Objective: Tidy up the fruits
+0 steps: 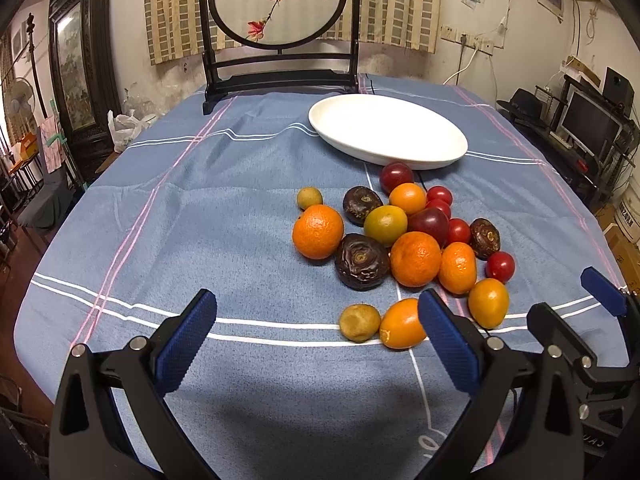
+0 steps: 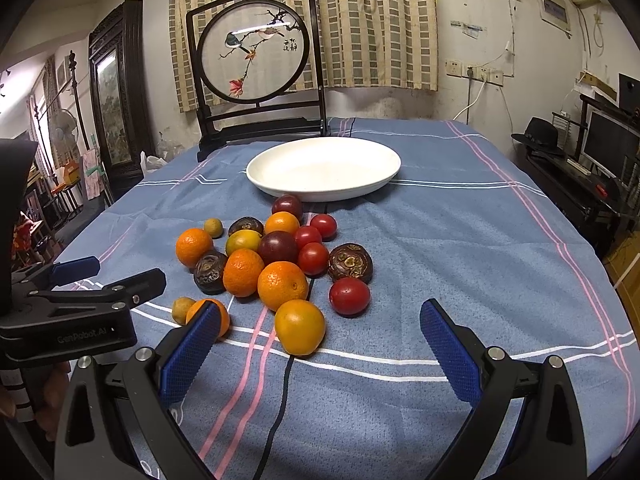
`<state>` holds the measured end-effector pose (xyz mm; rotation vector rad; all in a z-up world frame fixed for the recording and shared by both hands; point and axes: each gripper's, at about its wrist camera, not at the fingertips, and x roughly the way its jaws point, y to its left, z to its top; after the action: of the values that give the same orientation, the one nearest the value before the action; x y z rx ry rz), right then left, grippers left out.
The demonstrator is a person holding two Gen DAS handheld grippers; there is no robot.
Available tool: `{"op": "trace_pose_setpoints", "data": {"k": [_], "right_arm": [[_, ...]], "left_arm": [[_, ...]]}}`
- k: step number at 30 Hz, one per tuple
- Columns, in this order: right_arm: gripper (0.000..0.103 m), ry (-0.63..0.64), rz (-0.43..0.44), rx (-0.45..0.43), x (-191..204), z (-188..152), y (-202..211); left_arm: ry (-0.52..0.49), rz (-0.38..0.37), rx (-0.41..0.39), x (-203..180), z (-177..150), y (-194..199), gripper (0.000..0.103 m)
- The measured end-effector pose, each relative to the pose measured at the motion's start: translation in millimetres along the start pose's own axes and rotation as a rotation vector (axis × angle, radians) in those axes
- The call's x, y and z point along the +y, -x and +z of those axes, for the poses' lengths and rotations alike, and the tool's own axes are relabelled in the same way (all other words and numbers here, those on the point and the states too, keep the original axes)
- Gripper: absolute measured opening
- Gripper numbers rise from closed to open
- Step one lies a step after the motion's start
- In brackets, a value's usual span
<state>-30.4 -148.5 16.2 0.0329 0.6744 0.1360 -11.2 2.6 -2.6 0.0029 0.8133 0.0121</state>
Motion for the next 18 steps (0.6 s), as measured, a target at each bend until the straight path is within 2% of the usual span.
{"op": "trace_pose_setpoints", "data": {"k": [18], "right_arm": [[0.1,-0.002,0.02,0.005,-0.9,-2.7,-0.2]], "left_arm": [[0.015,0.002,0.007,1.2,-2.9,-2.2,0.098]]}}
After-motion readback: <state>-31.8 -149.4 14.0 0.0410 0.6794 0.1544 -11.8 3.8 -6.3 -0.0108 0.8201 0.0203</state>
